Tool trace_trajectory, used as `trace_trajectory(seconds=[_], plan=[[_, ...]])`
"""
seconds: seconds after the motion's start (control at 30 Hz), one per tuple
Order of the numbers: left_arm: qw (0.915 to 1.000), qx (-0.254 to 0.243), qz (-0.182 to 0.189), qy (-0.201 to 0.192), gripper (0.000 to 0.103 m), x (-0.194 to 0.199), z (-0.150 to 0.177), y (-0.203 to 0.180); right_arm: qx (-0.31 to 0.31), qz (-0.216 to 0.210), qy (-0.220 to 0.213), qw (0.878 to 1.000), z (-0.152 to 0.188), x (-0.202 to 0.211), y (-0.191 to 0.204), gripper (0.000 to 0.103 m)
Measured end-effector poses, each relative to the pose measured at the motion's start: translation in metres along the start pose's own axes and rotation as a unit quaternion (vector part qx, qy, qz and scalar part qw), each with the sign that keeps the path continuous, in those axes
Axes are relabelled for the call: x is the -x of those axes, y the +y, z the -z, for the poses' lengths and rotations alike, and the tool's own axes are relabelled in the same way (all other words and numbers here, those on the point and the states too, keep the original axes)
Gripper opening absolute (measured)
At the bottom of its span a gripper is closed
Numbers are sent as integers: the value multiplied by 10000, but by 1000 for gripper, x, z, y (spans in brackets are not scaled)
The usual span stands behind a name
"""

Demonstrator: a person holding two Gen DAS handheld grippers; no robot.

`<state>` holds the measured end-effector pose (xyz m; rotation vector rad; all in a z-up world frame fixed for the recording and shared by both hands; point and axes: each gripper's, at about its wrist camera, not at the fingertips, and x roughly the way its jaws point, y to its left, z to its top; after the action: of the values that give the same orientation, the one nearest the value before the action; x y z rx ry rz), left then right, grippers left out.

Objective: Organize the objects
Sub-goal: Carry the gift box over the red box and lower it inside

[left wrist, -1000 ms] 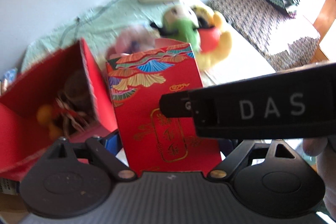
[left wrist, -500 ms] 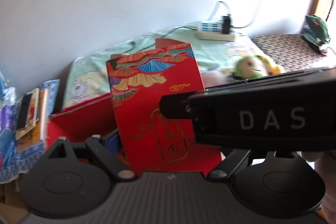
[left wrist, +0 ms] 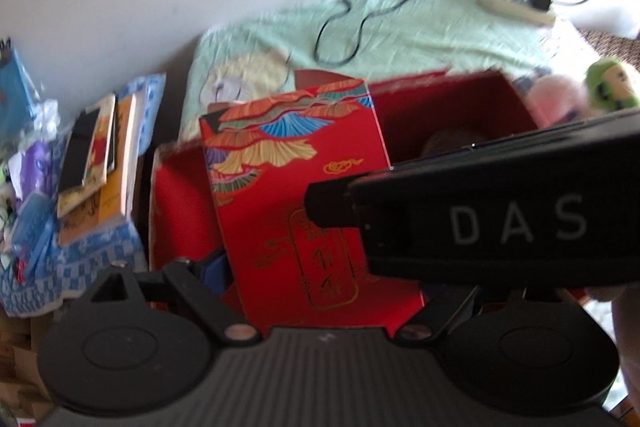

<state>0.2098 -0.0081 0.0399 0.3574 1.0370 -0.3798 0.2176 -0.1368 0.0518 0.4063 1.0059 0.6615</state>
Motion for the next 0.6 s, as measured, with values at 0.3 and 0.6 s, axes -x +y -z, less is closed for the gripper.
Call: trace_trajectory(seconds=[0.3, 0.6], plan=[[9982, -45, -8, 604, 88, -43, 12, 17, -397, -115, 890, 9952, -2, -49, -14, 45], [9967, -286, -231, 725, 88, -54, 15, 12, -658, -111, 1192, 9906, 0, -64, -22, 44]])
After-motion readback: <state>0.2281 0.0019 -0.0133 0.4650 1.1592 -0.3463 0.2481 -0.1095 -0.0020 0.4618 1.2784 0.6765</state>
